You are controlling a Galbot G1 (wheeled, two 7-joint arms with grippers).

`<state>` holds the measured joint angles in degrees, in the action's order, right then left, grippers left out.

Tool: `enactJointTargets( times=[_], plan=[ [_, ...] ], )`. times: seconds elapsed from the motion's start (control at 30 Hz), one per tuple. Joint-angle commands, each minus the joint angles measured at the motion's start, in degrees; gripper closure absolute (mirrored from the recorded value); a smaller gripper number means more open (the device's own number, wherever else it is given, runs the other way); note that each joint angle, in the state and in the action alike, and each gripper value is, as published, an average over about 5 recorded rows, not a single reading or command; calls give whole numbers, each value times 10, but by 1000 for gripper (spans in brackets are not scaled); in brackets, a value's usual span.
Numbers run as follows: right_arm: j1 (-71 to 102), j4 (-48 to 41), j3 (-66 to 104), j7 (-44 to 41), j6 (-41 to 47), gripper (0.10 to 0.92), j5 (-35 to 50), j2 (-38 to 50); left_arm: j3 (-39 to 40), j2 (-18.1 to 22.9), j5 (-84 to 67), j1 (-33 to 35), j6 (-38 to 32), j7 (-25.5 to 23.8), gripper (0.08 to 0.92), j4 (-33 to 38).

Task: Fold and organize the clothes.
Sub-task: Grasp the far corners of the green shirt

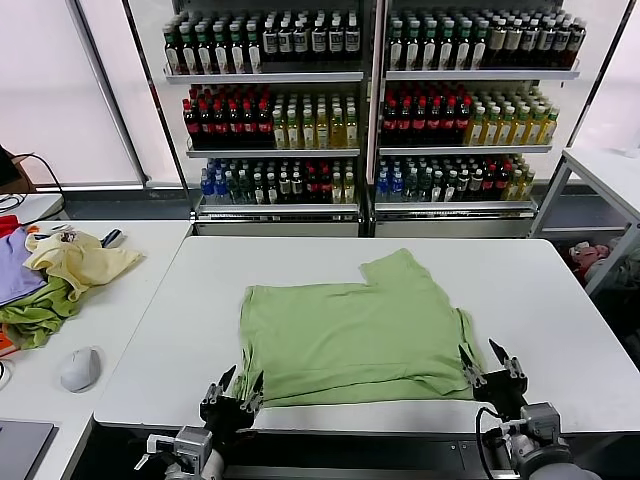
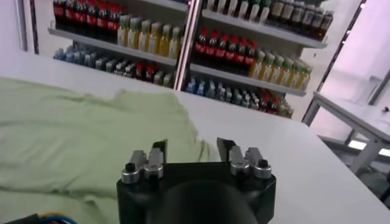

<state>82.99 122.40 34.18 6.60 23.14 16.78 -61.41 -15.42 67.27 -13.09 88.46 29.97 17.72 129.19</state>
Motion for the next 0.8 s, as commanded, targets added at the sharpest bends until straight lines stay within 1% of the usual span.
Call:
enactJointTargets(
  times=[0.03, 0.1, 0.23, 0.37, 0.5, 0.6, 0.8],
  plan=[
    [-148, -84, -38, 16, 13, 212, 38, 20, 5, -11, -57, -151, -1, 6, 311, -106],
    [-197, -127, -64, 20, 25, 205, 53, 22, 13, -12, -76, -195, -1, 10, 239, -142],
    [-286, -198, -113, 23, 39, 203, 71, 19, 33, -11, -104, -280, 0, 17, 183, -213],
    [-359, -270, -154, 24, 45, 203, 75, 8, 53, -6, -119, -353, 0, 21, 178, -288],
    [-408, -329, -182, 22, 50, 203, 78, -6, 71, 5, -125, -412, -1, 25, 177, -358],
    [-443, -375, -199, 20, 52, 203, 78, -16, 80, 16, -124, -445, -1, 29, 177, -403],
    [-519, -461, -228, 12, 53, 203, 77, -40, 90, 34, -120, -489, 1, 36, 177, -467]
  ],
)
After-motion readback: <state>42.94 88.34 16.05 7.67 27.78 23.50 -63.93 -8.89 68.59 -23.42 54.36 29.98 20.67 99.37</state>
